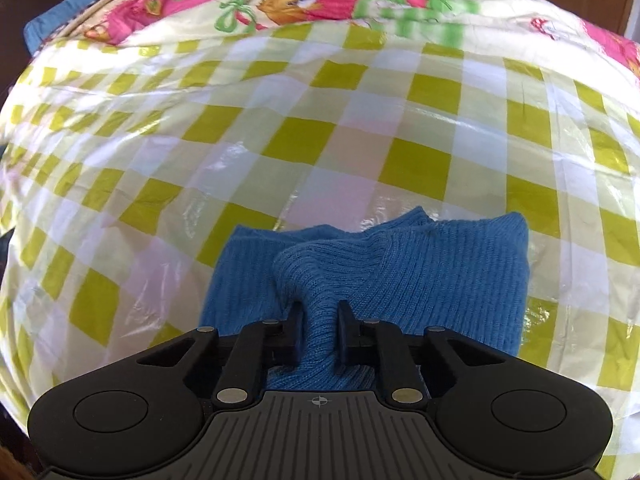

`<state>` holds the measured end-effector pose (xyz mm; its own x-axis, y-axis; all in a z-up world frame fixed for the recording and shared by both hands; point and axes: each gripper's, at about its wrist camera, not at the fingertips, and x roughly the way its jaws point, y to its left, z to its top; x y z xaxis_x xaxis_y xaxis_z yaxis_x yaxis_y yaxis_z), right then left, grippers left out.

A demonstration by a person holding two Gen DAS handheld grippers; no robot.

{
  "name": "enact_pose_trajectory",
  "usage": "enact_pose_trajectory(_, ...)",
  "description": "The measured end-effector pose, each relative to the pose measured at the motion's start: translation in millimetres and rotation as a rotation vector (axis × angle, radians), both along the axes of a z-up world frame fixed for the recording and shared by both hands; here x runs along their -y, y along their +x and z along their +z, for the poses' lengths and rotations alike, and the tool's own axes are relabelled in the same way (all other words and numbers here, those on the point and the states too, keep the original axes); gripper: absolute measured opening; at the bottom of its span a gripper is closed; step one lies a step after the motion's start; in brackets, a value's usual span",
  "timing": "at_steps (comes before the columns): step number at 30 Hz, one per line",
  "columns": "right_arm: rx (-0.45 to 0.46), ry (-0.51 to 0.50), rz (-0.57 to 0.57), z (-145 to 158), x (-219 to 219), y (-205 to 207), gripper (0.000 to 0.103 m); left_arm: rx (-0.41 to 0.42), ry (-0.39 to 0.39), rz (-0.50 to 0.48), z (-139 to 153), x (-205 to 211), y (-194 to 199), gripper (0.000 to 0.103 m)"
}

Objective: Fold small clothes
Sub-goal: 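Grasp the folded sweater edge with the left tool and lift it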

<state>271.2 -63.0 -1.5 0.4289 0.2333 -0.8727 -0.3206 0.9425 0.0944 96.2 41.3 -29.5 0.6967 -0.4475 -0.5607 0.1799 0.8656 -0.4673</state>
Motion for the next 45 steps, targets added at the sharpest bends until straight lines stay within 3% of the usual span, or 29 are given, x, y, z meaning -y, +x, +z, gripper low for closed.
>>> enact_pose_trajectory(1,0.008,-0.013,0.014,1.2,-2.5,-2.7,0.024,-0.002,0.002,-0.007,0.0,1.4,0.8,0.044)
enact_pose_trajectory(3,-0.007,-0.002,0.028,1.6,-5.0,-4.1,0.040,0.000,0.004,-0.017,0.6,3.8,1.7,0.044)
enact_pose_trajectory(4,-0.011,0.020,0.042,2.0,-6.5,-4.8,0.058,-0.001,0.003,-0.021,0.5,4.3,1.7,0.044)
enact_pose_trajectory(5,-0.013,0.039,0.052,2.2,-8.9,-6.1,0.068,-0.002,0.001,-0.026,0.1,5.0,2.2,0.044)
enact_pose_trajectory(9,-0.006,0.018,0.060,-1.9,-25.6,-6.9,0.073,-0.016,-0.007,-0.030,-3.4,2.0,7.6,0.044)
enact_pose_trajectory(13,0.005,-0.137,0.078,-20.7,-42.7,-5.4,0.070,-0.018,-0.001,-0.038,-4.5,3.0,7.9,0.044)
enact_pose_trajectory(15,0.017,-0.141,0.068,-22.9,-42.3,-5.6,0.053,-0.019,-0.009,-0.037,-4.3,1.6,8.4,0.044)
enact_pose_trajectory(17,0.012,-0.102,0.037,-18.5,-34.1,-3.2,0.029,-0.018,-0.016,-0.037,-4.8,1.8,8.1,0.044)
enact_pose_trajectory(19,0.003,-0.060,0.015,-11.5,-24.1,-1.1,0.017,-0.009,-0.019,-0.036,-3.1,0.1,8.1,0.044)
enact_pose_trajectory(24,0.085,0.008,-0.017,17.0,-9.4,-13.6,0.015,0.044,-0.049,-0.013,0.2,-8.0,-3.6,0.044)
enact_pose_trajectory(28,0.217,0.012,0.020,45.6,-21.4,-31.7,0.015,0.005,-0.070,0.017,-3.5,-13.8,-2.9,0.044)
enact_pose_trajectory(30,0.219,0.000,0.056,40.0,-34.9,-32.6,0.015,-0.032,-0.062,0.043,-5.8,-17.3,-1.3,0.044)
enact_pose_trajectory(32,0.201,-0.050,0.097,15.9,-53.4,-30.3,0.017,-0.056,-0.054,0.065,-8.0,-21.5,-2.1,0.044)
enact_pose_trajectory(34,0.151,-0.108,0.145,-20.5,-72.5,-27.8,0.023,-0.074,-0.040,0.085,-10.0,-25.7,-6.3,0.045)
enact_pose_trajectory(35,0.151,-0.108,0.145,-20.5,-72.5,-27.8,0.026,-0.078,-0.044,0.089,-11.3,-28.1,-10.7,0.047)
enact_pose_trajectory(37,0.158,-0.031,0.138,-13.8,-66.2,-31.4,0.034,-0.083,-0.054,0.095,-13.7,-35.4,-16.8,0.047)
enact_pose_trajectory(41,0.132,0.187,0.169,17.2,-39.4,-38.6,0.033,-0.067,-0.041,0.111,-6.7,-39.4,-25.6,0.048)
enact_pose_trajectory(45,0.180,0.282,0.139,40.8,-11.6,-50.1,0.033,-0.019,0.006,0.179,15.1,-47.9,-39.4,0.052)
